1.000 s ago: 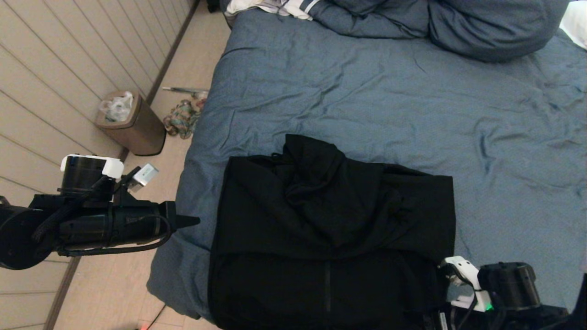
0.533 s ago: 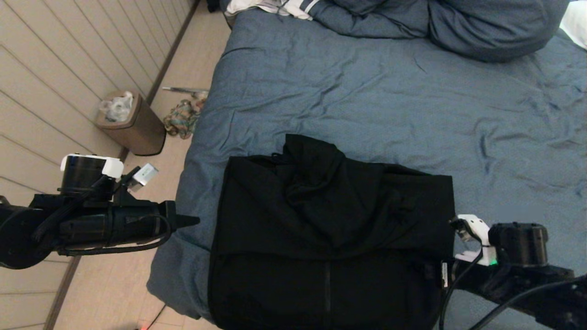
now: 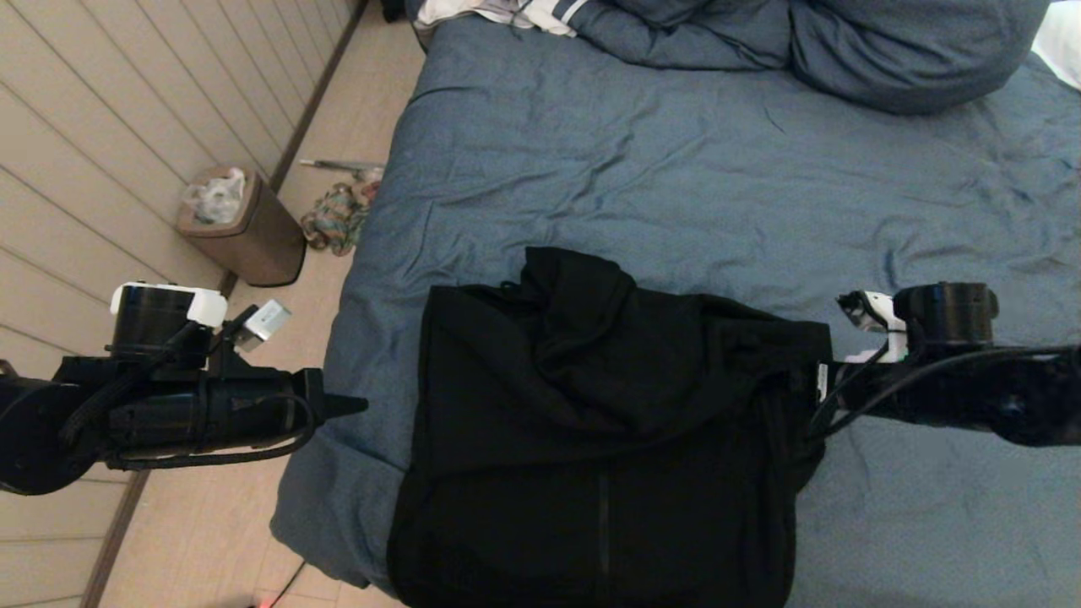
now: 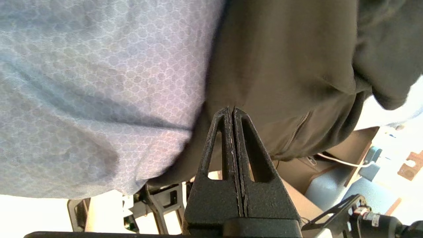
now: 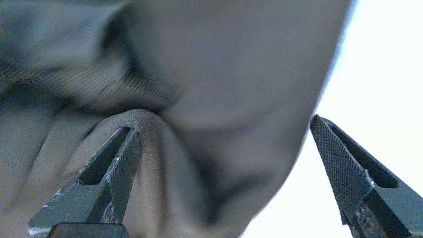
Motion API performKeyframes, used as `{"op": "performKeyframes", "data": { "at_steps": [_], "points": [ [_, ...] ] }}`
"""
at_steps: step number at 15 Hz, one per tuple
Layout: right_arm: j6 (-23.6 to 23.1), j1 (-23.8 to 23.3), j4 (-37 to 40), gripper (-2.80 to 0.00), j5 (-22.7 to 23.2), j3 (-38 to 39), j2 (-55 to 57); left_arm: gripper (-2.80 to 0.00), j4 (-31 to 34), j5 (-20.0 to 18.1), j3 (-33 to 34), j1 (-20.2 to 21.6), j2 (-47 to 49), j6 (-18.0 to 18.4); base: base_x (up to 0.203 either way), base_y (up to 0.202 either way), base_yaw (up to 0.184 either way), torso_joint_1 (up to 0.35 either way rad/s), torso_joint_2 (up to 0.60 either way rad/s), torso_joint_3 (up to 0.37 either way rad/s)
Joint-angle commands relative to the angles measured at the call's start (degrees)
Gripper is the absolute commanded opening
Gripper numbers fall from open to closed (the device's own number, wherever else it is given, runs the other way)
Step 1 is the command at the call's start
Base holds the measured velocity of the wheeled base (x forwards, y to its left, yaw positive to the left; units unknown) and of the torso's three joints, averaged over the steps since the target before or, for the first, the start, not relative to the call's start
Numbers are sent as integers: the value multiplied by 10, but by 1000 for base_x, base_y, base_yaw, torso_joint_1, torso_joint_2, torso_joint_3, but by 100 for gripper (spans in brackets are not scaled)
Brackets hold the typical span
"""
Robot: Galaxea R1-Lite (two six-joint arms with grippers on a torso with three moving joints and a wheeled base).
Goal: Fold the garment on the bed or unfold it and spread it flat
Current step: Fold the black sweatshirt
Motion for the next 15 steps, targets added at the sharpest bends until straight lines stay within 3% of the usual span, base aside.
{"op": "performKeyframes", "data": {
  "at_steps": [1, 5, 8, 15],
  "points": [
    [1, -16, 4, 0, -6, -31, 49, -280, -1, -2, -2, 1, 5, -1, 0, 0, 0, 0, 0, 0],
    [0, -36, 5, 0, -6, -30, 30, -280, 0, -2, -3, 1, 9, -1, 0, 0, 0, 0, 0, 0],
    [2, -41, 6, 0, 20, -17, 16, -280, -1, -2, -4, 1, 4, -1, 0, 0, 0, 0, 0, 0],
    [25, 29, 10, 0, 60, 50, -69, -280, -1, -2, -3, 1, 1, -1, 0, 0, 0, 0, 0, 0]
  ]
}}
